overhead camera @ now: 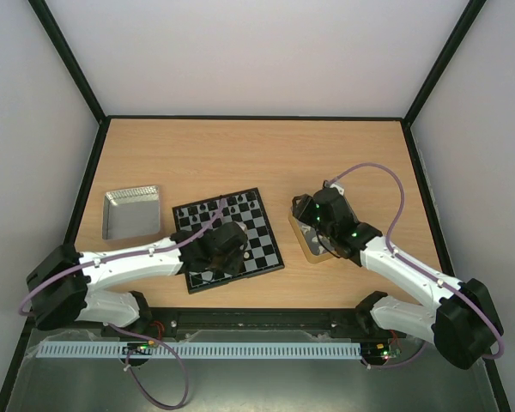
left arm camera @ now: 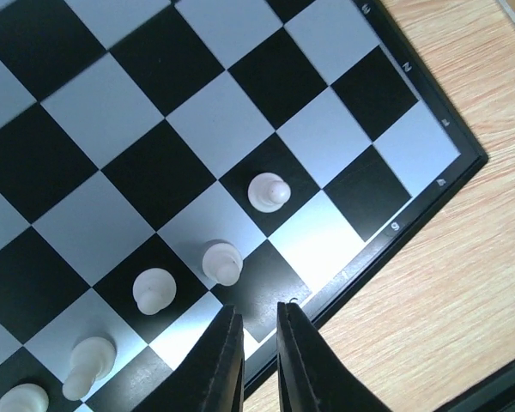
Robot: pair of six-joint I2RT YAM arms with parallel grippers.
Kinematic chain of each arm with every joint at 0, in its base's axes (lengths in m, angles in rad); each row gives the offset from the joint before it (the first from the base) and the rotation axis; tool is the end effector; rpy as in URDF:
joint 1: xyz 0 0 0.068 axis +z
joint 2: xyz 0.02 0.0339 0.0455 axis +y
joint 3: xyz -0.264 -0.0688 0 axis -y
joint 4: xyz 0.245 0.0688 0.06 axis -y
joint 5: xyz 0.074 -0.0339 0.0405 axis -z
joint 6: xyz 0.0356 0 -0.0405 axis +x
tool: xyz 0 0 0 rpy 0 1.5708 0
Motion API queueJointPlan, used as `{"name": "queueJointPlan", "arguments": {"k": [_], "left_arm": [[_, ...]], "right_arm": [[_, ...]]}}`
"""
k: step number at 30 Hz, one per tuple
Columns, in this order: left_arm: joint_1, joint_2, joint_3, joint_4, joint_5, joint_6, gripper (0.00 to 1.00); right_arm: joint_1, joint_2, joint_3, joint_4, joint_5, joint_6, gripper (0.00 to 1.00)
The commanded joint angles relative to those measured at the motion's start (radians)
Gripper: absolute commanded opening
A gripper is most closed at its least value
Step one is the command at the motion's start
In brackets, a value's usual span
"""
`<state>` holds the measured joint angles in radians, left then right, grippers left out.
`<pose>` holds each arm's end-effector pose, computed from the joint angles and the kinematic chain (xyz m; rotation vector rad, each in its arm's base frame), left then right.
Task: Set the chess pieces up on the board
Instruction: Place the chess piece on the chessboard.
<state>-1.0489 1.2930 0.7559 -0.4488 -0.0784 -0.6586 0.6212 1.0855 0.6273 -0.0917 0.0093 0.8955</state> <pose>0.1267 -0.2147 0.2023 0.4831 2.6054 -0.5330 0.1926 0.1374 0.2352 0.3137 2.2300 0.8596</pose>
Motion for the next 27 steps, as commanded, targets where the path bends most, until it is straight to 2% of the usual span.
{"name": "queueJointPlan", "arguments": {"k": [1, 27], "left_arm": [[-0.001, 0.051, -0.009, -0.015, 0.023, -0.005, 0.14], [0.002, 0.194, 0.005, 0.034, -0.068, -0.029, 0.07]], "right_arm": [[0.000, -0.001, -0.016, 0.014, 0.008, 0.014, 0.58], [0.000, -0.004, -0.026, 0.015, 0.009, 0.016, 0.58]]}}
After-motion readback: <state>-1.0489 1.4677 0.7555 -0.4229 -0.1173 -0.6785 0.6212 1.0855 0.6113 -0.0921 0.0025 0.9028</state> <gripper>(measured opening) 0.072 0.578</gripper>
